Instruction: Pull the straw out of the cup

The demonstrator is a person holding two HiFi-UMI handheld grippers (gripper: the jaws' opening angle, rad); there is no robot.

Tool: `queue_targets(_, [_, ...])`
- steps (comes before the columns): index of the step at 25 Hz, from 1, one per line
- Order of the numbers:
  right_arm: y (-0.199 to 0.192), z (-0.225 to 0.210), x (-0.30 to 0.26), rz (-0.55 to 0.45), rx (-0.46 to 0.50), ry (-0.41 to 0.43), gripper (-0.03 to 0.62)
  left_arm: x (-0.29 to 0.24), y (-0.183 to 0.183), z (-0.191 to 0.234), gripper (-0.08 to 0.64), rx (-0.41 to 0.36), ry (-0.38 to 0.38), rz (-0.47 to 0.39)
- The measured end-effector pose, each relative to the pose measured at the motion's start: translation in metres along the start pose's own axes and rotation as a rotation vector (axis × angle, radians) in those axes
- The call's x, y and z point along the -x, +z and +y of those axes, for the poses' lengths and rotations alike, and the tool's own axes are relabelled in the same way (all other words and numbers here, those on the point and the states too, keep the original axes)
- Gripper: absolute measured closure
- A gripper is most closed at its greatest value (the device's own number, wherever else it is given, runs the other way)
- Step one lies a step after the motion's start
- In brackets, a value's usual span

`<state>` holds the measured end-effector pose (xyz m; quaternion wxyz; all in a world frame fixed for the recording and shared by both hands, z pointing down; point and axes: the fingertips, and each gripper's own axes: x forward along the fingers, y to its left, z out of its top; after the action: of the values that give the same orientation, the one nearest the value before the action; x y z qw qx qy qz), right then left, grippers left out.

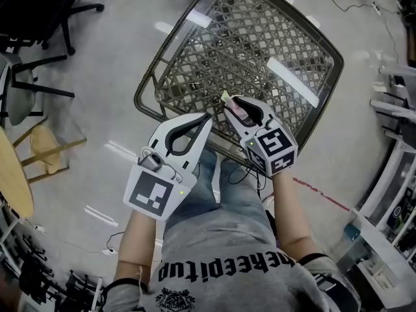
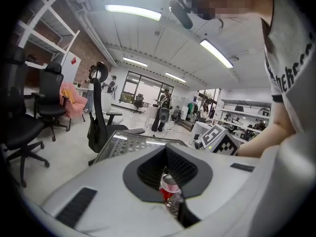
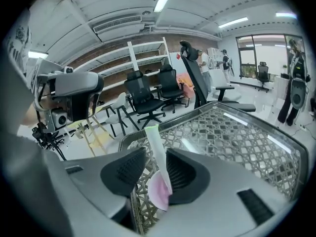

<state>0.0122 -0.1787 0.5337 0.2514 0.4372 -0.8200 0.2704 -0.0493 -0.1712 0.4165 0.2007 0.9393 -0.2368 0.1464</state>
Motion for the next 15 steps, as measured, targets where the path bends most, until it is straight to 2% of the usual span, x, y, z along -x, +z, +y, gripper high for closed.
queue_targets(11, [-0.012,-0.005,-0.014,0.044,0.004,-0.025,0.437,0.004,-0.011,0.004,0.535,0.013,0.011,0.019])
queue_targets(15, [-0.017,-0.007,-0.015,0.059,0.017,-0.053,0.483,0.006,-0.012,0.005,0.534,0.016,0.013,0.019])
